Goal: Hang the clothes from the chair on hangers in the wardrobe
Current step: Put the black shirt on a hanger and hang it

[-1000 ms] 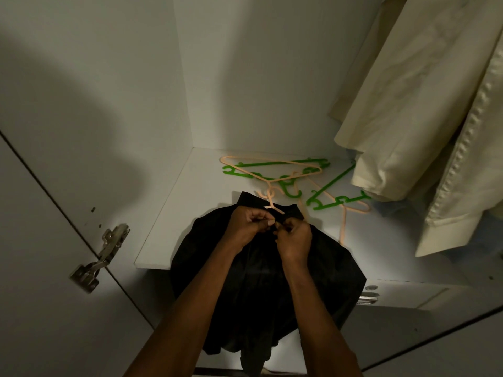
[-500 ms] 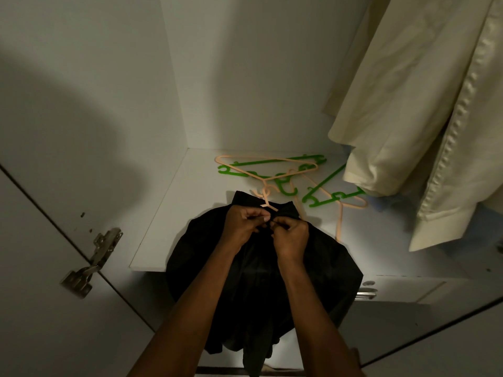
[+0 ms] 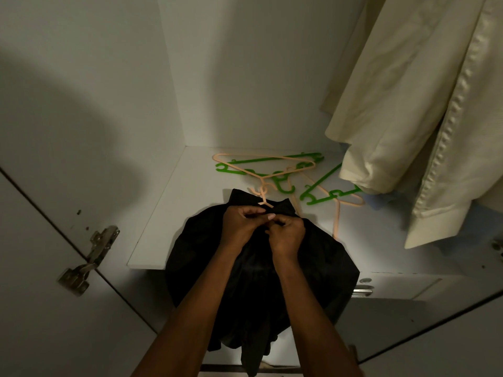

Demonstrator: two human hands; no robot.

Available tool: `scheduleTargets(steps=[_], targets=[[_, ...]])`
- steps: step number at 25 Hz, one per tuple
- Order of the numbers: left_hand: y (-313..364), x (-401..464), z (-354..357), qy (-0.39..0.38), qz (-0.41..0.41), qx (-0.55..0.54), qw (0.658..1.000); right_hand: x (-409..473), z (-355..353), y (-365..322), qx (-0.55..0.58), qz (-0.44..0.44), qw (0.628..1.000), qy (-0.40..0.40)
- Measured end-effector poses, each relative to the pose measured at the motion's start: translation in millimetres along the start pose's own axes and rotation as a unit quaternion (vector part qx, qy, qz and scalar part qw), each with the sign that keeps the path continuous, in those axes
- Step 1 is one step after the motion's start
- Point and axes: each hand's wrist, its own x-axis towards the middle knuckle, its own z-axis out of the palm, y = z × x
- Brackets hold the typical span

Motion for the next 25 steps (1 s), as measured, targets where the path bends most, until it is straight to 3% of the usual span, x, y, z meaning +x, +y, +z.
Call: scheduleTargets(steps=[12, 25], targets=[[2.3, 6.2, -6.4, -0.014, -0.033, -0.002, 0.999, -1.9, 1.0, -0.7, -0.025, -0.018, 1.000, -0.005], [-6.5, 1.8, 3.7, 0.037, 0.047, 0.132, 0.989, -10.0, 1.1, -23.3, -0.147, -0.009, 0.989, 0.021]])
